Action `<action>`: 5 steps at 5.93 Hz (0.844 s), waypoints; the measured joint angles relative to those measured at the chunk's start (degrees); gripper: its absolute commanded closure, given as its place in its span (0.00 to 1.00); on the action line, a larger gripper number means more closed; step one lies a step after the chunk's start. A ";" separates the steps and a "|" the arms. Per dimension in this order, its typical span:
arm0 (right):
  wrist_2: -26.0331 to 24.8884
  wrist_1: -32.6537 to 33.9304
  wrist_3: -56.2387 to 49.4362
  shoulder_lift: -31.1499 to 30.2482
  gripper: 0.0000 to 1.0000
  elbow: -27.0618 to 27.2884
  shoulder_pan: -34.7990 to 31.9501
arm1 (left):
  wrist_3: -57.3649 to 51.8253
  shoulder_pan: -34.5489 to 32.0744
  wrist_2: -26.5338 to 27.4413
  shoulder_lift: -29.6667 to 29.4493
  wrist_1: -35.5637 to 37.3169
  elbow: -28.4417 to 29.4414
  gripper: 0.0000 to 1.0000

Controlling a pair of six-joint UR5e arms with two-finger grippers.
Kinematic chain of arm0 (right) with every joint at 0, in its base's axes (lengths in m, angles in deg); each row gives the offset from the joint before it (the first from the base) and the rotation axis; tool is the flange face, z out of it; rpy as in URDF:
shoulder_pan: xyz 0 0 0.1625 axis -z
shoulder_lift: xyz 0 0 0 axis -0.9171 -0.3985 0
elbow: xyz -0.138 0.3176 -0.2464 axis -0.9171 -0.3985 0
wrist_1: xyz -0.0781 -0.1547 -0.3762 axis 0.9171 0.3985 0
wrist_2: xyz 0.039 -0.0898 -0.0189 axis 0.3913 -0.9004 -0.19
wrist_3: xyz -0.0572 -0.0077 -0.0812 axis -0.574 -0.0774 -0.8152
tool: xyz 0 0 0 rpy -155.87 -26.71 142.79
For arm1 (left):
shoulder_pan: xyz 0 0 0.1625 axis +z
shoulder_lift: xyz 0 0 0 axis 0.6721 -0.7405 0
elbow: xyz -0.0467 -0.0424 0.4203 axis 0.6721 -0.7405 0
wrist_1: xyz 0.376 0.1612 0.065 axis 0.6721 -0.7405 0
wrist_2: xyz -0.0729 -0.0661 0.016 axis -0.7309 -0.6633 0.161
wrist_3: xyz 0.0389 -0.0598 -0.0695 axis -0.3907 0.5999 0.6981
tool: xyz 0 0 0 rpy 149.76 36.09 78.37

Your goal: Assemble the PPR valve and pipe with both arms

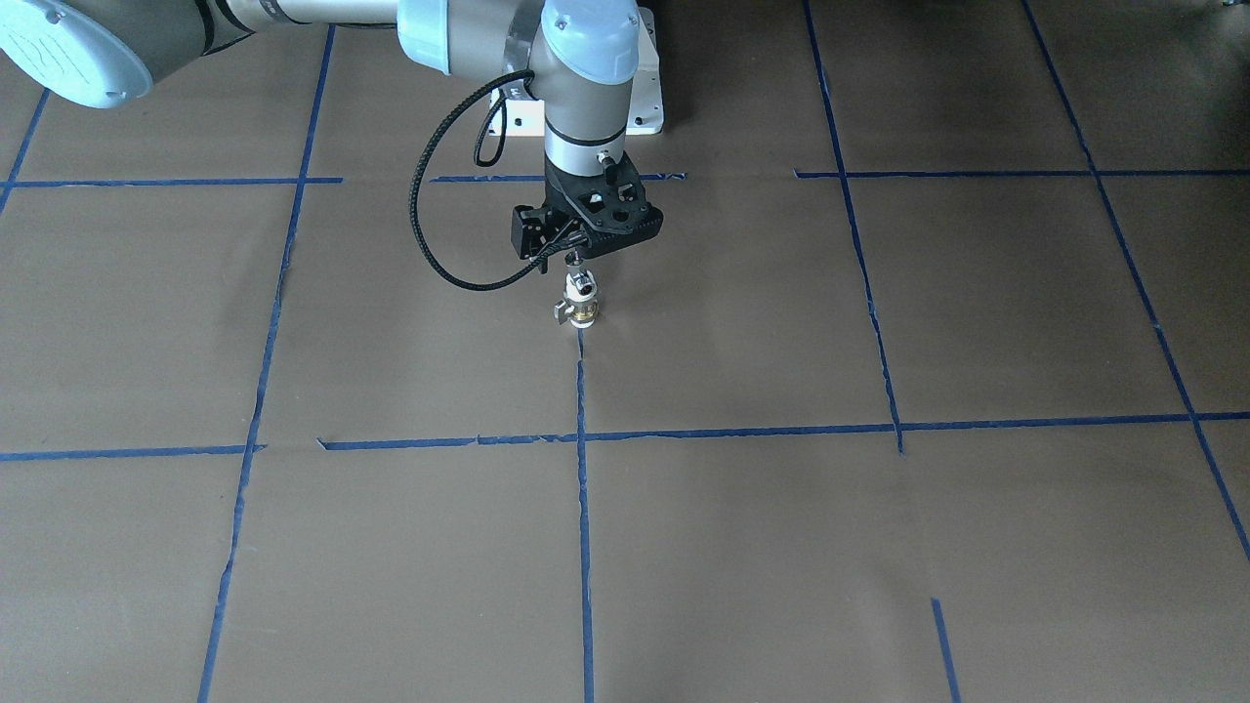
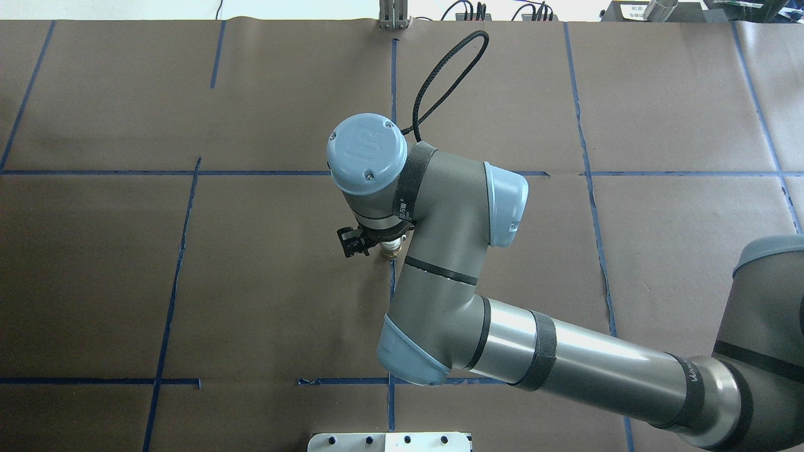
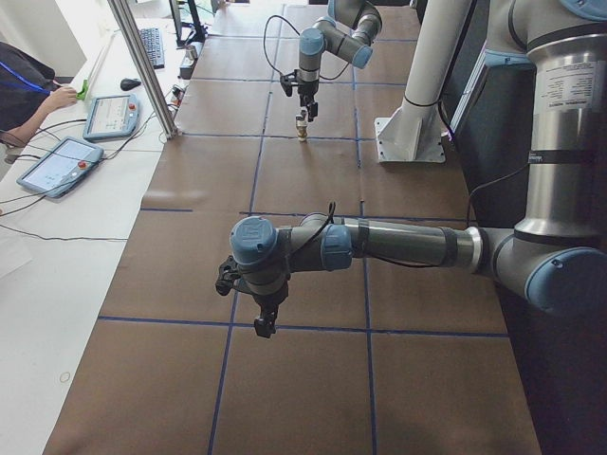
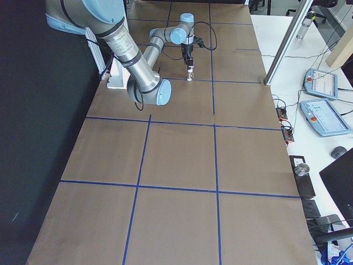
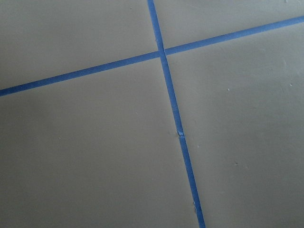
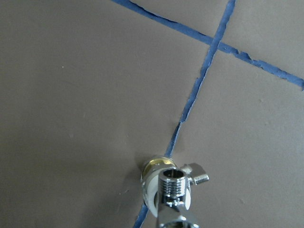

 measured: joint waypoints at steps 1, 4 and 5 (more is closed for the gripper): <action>2.12 0.07 -0.08 0.19 0.00 0.02 -1.94 | 0.00 0.00 0.04 0.03 0.00 0.14 0.00; 17.00 0.21 -2.42 0.04 0.00 -3.51 -15.72 | -0.27 0.01 0.13 0.65 -0.22 0.29 0.00; 20.73 0.35 -6.99 -0.42 0.00 -6.34 -20.77 | -0.22 0.04 0.12 0.82 -0.19 0.45 0.00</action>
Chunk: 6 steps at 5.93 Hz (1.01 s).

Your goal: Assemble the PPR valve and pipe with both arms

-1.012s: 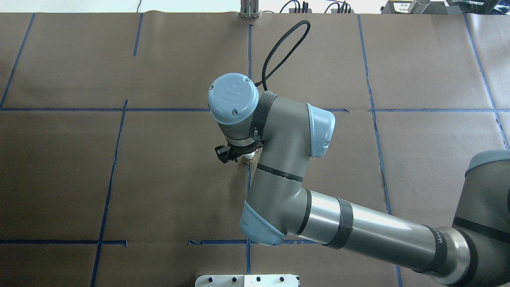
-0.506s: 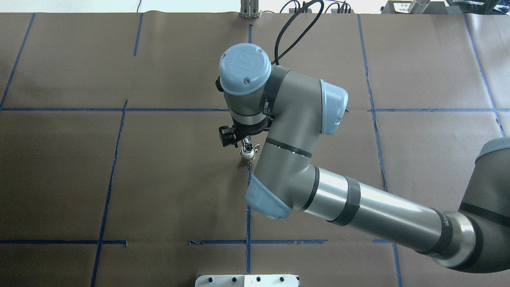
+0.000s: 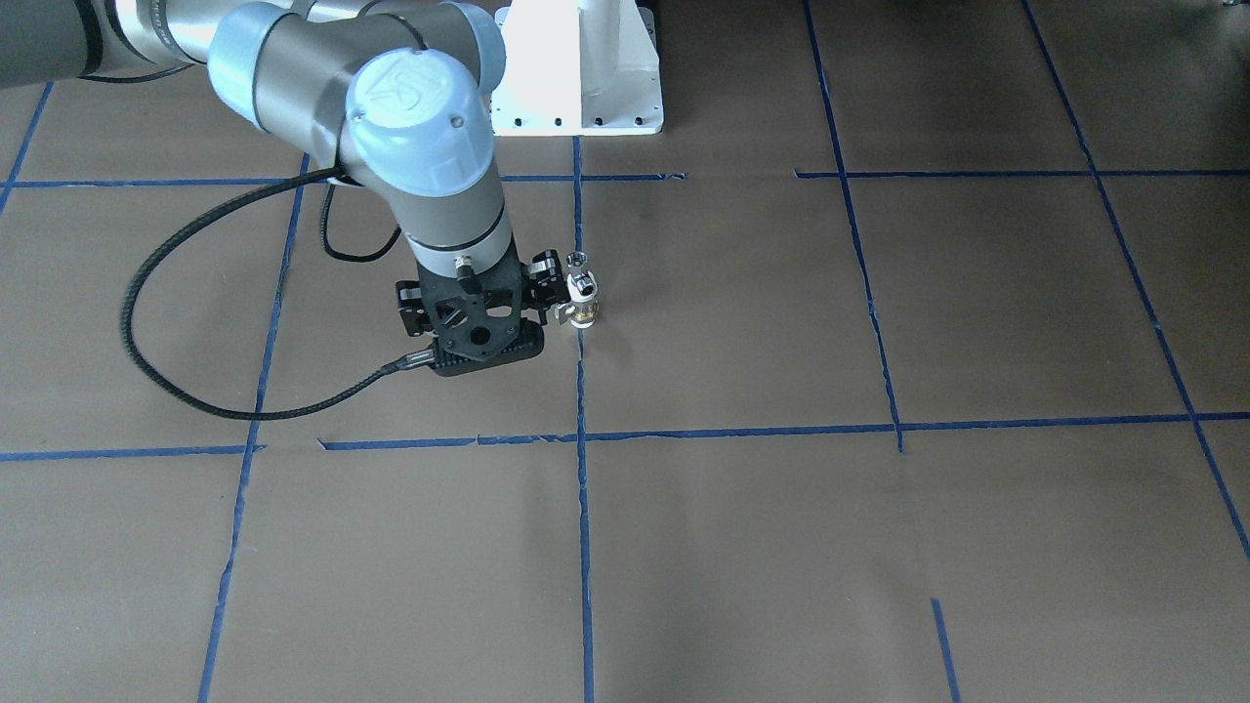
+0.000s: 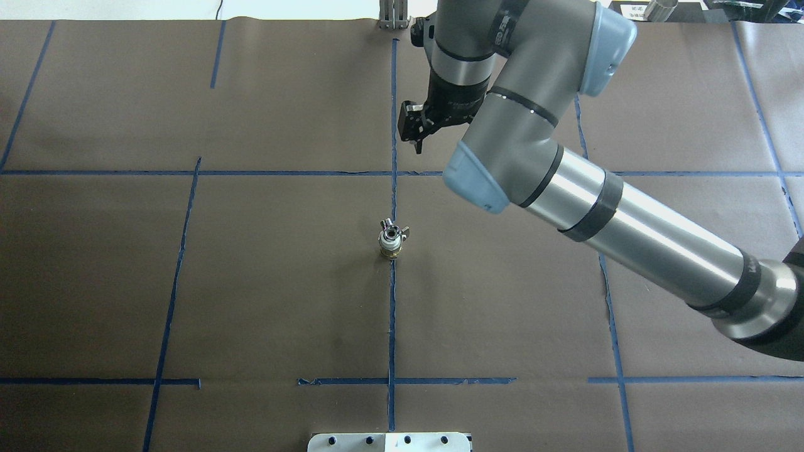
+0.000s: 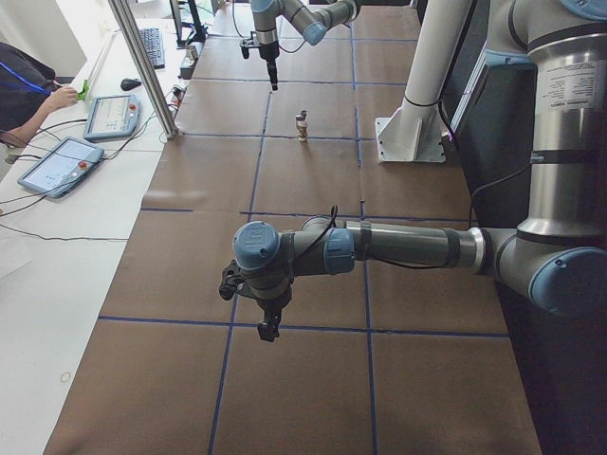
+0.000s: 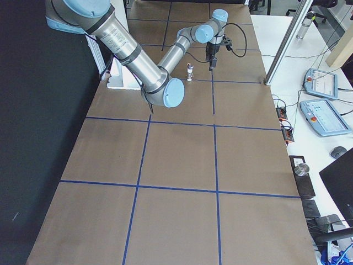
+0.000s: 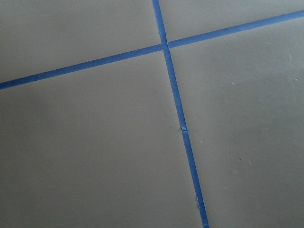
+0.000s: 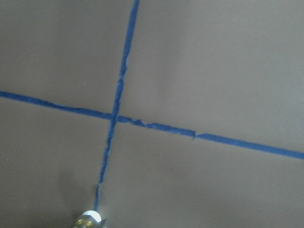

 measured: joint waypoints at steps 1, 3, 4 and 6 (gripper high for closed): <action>2.10 0.13 -6.31 -1.13 0.00 -3.16 -4.72 | 0.92 0.10 -0.19 0.15 0.01 0.20 0.00; 2.91 0.27 -21.95 -7.08 0.00 -5.66 -13.65 | 9.30 0.21 -0.35 0.13 -0.01 0.02 0.00; 2.90 0.25 -31.75 -11.51 0.00 -5.62 -18.59 | 11.65 0.23 -0.24 0.15 -0.02 0.07 0.00; 2.95 0.07 -49.60 -23.00 0.00 -3.54 -29.81 | 12.49 0.47 0.11 -0.16 0.01 -0.27 0.00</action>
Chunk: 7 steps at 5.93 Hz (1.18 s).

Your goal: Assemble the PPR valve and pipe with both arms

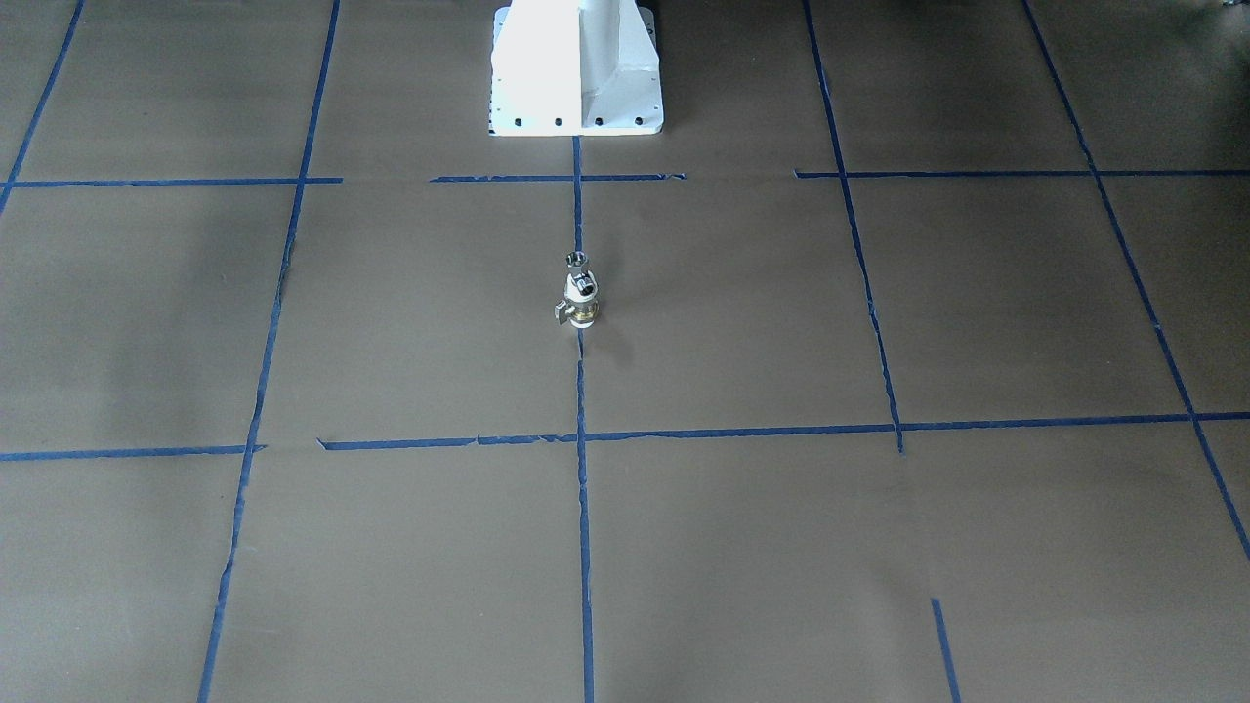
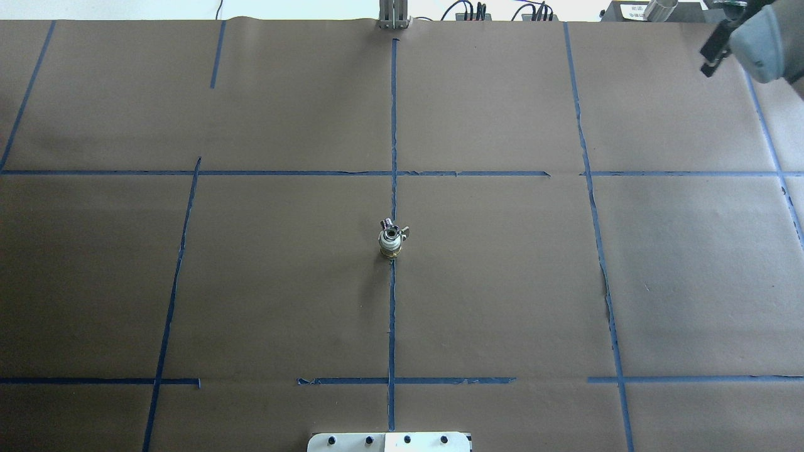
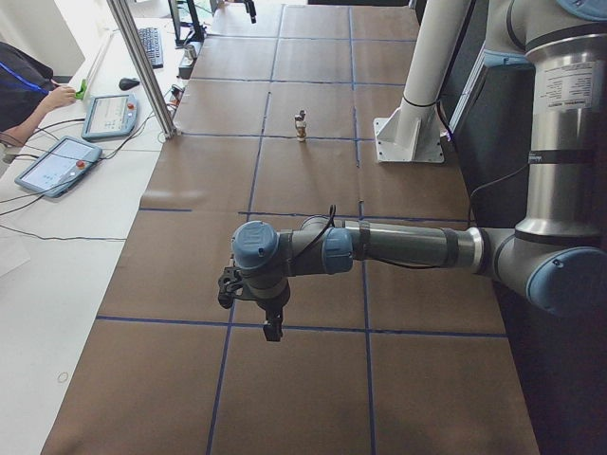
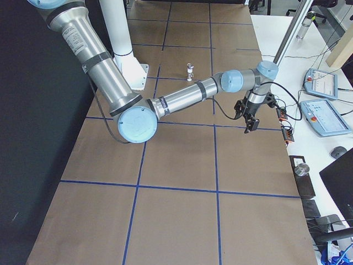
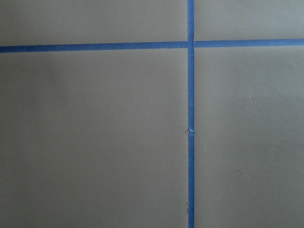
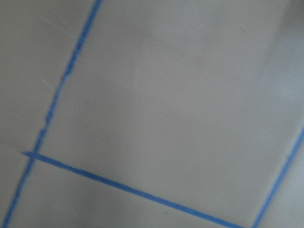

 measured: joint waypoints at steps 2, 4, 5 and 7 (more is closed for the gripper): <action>-0.31 -0.60 -6.62 -15.75 0.00 7.42 -8.78 | 0.03 0.41 0.06 -0.01 -0.18 -0.35 0.00; -0.12 -2.80 -5.82 -26.88 0.00 13.95 -11.26 | 0.01 0.53 0.01 0.13 -0.57 -0.66 0.00; 0.04 -3.29 -5.17 -28.64 0.00 15.19 -11.43 | -0.01 0.58 0.01 0.02 -0.63 -0.67 0.00; 0.66 -3.48 -4.90 -29.44 0.00 15.71 -11.48 | 0.01 0.71 0.03 -0.15 -0.64 -0.28 0.00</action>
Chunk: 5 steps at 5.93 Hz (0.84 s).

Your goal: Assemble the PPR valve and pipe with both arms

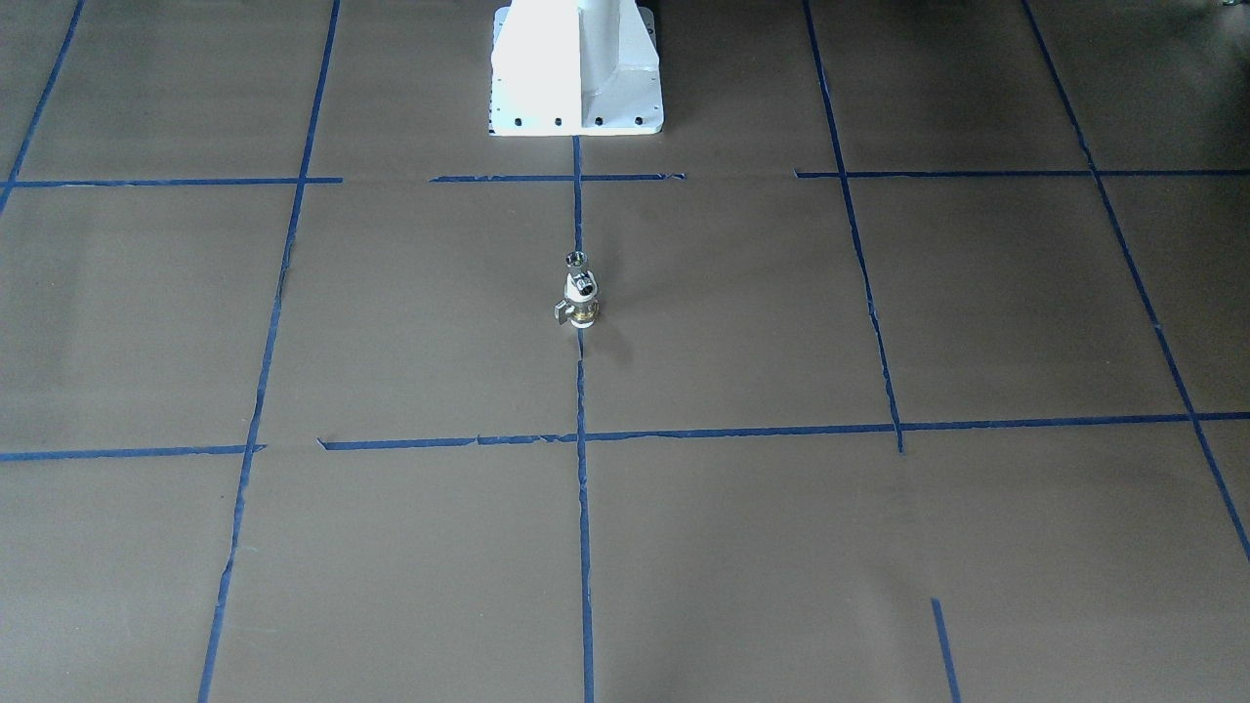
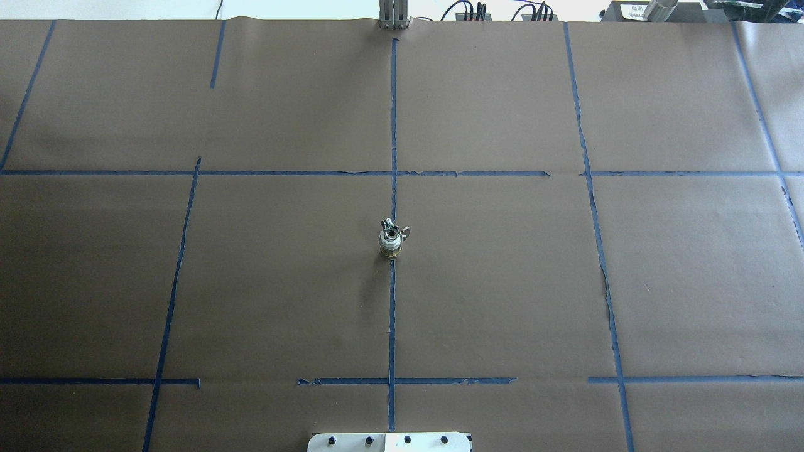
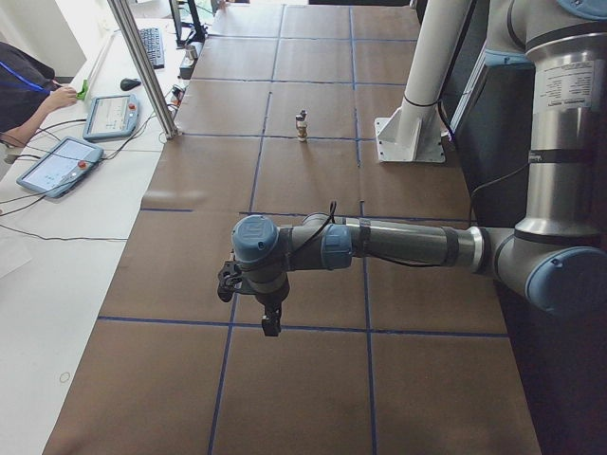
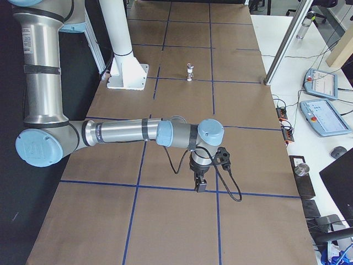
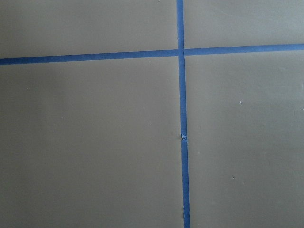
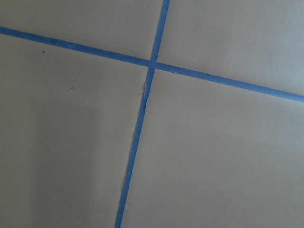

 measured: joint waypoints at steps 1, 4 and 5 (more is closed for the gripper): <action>0.11 0.01 0.02 -0.37 0.00 0.03 0.00 | 0.02 0.16 0.02 0.01 -0.01 0.23 0.00; 0.33 -0.04 0.17 -1.01 0.00 0.14 0.00 | 0.27 1.94 0.24 0.45 0.12 1.05 0.00; 0.37 -0.04 0.22 -1.28 0.00 0.35 0.00 | 0.37 2.14 1.10 0.60 0.15 1.12 0.00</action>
